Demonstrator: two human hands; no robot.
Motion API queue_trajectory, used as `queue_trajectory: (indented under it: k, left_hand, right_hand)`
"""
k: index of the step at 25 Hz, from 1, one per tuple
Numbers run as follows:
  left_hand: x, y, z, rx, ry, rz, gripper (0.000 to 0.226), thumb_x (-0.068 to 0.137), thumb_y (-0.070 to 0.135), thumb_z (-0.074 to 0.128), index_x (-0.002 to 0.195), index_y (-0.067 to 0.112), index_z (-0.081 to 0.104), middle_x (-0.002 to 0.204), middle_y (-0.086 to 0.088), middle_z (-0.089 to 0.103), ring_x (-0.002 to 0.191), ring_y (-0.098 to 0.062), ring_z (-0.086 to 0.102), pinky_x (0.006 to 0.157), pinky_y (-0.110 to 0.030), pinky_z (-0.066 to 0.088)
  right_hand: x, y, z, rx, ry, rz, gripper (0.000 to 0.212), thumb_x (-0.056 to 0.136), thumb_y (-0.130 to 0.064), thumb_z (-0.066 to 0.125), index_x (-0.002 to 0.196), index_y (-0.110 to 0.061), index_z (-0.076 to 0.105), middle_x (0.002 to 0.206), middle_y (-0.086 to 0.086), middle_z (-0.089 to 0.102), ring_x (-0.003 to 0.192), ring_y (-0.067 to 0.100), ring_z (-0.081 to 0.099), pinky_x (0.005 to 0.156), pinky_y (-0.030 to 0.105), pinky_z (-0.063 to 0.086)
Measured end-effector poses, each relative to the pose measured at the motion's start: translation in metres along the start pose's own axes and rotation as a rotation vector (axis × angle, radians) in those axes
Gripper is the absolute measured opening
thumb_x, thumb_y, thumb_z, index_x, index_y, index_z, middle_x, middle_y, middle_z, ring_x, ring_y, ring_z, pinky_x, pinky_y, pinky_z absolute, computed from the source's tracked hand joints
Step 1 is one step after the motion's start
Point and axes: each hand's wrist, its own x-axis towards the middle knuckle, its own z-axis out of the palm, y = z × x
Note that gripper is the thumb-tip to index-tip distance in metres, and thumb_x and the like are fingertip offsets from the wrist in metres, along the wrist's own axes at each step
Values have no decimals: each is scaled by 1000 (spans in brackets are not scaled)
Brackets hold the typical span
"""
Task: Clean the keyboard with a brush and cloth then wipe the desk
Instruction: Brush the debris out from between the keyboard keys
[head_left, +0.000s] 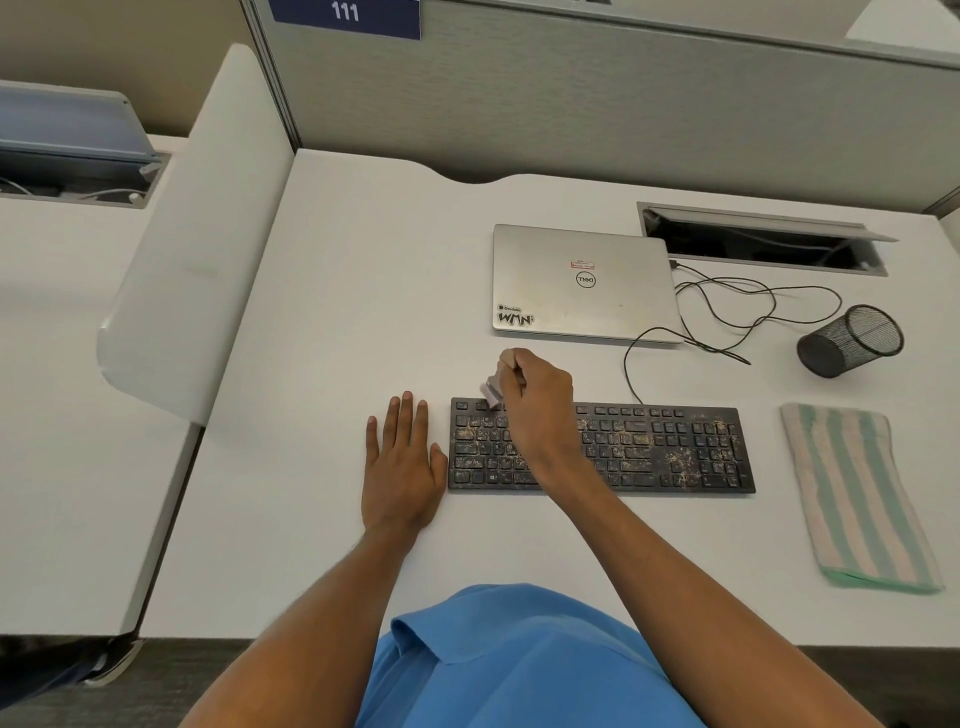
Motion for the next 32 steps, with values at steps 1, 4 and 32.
queue_trajectory:
  k: [1,4,32]
  left_hand:
    - [0,0,0,0,-1,0,66,105,36,29,167,12,26,176,-9,15,164,-22,7,132,-51,6]
    - [-1,0,0,1,1,3,67,105,36,29,167,12,25,176,-8,15,164,-22,7,133,-51,6]
    - [-1,1,-2,-2,-10,-3,66,105,35,30,167,12,24,177,-8,13,164,-22,5,133,-50,4]
  right_hand:
    - [-1,0,2,-26,-8,-9,28,102,-8,45,75,-4,43,66,13,46,59,18,40,54,11,37]
    - [-1,11,7,-103,-34,-9,29,102,-15,45,73,-12,42,63,3,48,60,25,47,53,32,45]
    - [-9,2,11,-60,-92,-15,31,104,-18,47,76,-4,49,68,12,54,59,14,39,54,23,37]
